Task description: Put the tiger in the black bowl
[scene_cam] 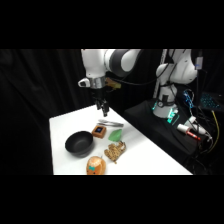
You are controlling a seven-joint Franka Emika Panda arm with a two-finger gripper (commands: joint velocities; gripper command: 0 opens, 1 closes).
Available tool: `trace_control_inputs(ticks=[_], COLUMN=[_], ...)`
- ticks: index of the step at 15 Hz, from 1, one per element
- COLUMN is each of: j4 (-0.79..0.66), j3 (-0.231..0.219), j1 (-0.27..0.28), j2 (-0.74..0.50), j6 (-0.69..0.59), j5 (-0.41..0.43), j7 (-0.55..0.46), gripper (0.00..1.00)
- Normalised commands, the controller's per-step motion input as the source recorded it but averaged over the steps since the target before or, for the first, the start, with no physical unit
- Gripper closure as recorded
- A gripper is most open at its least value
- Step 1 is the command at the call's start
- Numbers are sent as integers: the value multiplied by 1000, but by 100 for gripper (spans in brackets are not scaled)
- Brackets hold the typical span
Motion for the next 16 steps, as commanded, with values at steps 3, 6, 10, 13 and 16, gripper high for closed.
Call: trace_control_inputs(ticks=[3,6,10,13,16], j4=[1,145,312,392,358], j3=[30,74,116,116,103], j1=[-18,25,76,69,27], j2=[-17,218,468,507,424], j6=[-9,128,202,148,90], j5=[0,21,39,78,113], j7=[21,6,-37,-107,-179], gripper=[0,0,0,0,0])
